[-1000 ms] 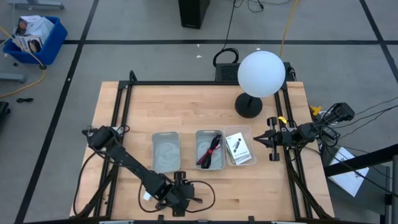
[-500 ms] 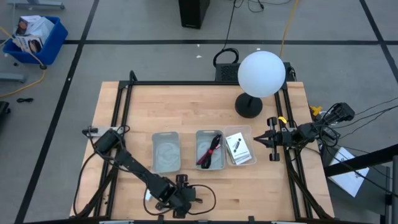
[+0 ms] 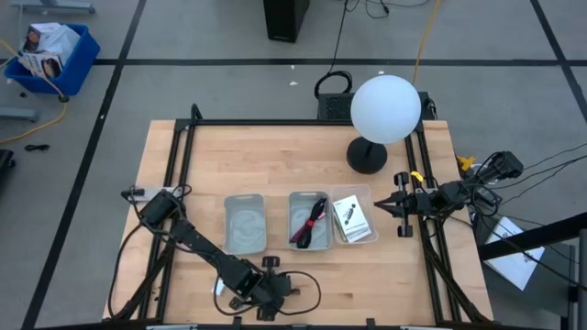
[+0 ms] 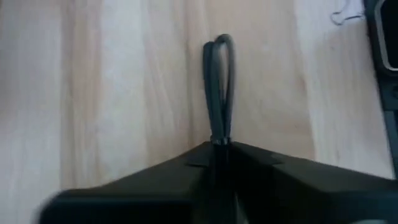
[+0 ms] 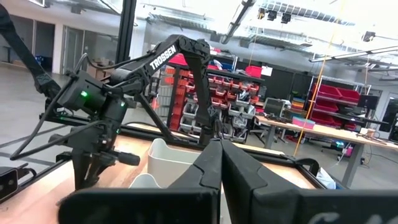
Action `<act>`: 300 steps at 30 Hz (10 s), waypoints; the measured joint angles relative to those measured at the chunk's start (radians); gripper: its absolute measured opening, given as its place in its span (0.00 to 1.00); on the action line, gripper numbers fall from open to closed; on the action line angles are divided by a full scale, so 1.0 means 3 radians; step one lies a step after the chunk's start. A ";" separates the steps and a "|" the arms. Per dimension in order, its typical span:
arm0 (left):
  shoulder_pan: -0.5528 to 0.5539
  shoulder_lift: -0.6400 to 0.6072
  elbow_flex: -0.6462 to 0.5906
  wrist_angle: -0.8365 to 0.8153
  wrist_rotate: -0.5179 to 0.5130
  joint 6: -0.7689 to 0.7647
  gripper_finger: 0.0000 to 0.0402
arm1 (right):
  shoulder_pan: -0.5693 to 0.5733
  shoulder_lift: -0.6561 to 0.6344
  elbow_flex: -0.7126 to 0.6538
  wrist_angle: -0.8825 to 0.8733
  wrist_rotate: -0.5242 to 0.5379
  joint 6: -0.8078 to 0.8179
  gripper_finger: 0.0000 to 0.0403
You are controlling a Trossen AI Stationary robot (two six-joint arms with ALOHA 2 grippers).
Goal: Pick and place items into bin
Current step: Put the black USB cable into the right gray bin, then put the black charger adapter into the left gray bin, then put the white charger adapter into the left gray bin
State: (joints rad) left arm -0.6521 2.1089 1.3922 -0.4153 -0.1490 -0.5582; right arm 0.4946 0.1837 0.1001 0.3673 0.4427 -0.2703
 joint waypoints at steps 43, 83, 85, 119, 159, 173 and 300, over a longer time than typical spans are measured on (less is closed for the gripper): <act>0.1323 -0.0404 0.0303 0.0194 -0.0746 -0.1486 0.06 | 0.0000 0.0003 0.0000 0.0057 -0.0005 0.0072 0.00; 0.1387 -0.0445 0.0303 -0.0379 -0.0565 -0.0536 0.28 | 0.0000 0.0003 0.0000 0.0053 0.0003 0.0064 0.00; 0.1410 -0.0445 0.0303 -0.0565 -0.0552 -0.0647 0.28 | 0.0000 0.0003 0.0000 0.0053 0.0003 0.0064 0.00; 0.0053 -0.1317 0.0280 -0.2019 -0.0322 -0.0792 0.28 | 0.0000 0.0025 0.0000 -0.0052 0.0004 0.0069 0.00; -0.0932 -0.1312 -0.1016 -0.0179 -0.0443 -0.1781 0.83 | -0.0001 0.0025 0.0000 -0.0044 0.0003 0.0251 0.00; -0.0926 -0.1076 -0.1017 -0.0034 -0.0297 -0.1188 0.83 | -0.0001 0.0024 0.0000 -0.0061 0.0014 0.0249 0.00; 0.0831 -0.2579 -0.0810 -0.1854 -0.0390 -0.1610 0.65 | -0.0001 0.0024 -0.0001 -0.0066 0.0017 0.0251 0.00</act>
State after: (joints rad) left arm -0.4028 1.3353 1.1491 -0.9714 -0.2659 -1.0411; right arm 0.4944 0.1909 0.0999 0.3475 0.4477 -0.1951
